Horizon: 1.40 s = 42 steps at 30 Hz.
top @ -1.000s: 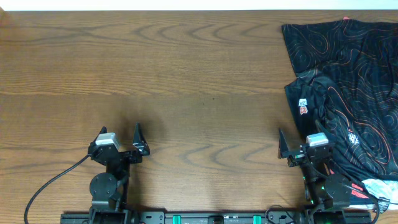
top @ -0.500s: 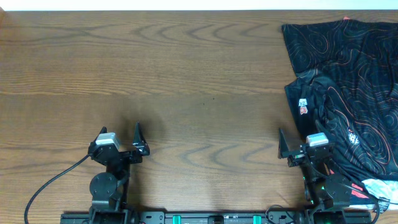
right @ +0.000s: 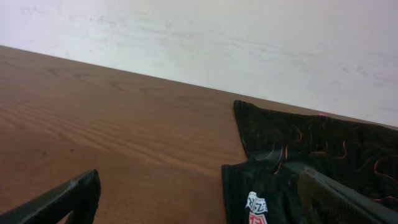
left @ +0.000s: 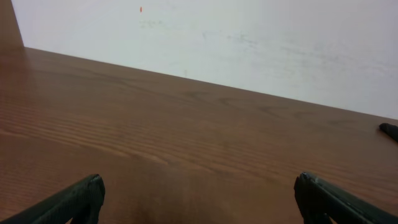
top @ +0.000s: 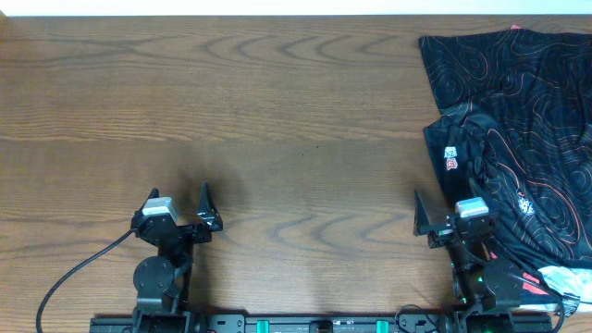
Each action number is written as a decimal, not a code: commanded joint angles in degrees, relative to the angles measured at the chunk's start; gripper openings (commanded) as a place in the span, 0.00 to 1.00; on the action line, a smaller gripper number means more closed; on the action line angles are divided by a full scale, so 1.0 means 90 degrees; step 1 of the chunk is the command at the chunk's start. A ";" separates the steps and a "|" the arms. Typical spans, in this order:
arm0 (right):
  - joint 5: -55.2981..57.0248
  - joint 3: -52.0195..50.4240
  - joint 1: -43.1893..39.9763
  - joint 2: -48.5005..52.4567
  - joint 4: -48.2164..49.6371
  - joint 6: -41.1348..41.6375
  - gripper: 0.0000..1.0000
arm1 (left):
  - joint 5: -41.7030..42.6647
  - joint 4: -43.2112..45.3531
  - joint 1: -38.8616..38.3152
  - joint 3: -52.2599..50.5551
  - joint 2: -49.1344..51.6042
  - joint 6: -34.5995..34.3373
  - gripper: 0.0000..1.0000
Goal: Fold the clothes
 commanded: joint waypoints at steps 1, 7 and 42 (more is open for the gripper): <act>-0.0019 -0.0010 0.0066 -0.0027 -0.0022 -0.0066 0.99 | -0.0211 -0.0260 0.0005 -0.0107 0.0007 0.0112 0.98; -0.0019 -0.0010 0.0066 -0.0027 -0.0024 -0.0066 0.99 | -0.0211 -0.0260 0.0005 -0.0107 0.0007 0.0112 0.98; 0.0699 0.1265 0.0063 0.1321 -0.0862 0.0984 0.99 | 0.0656 -0.1996 0.0005 0.1894 0.1302 -0.0206 0.98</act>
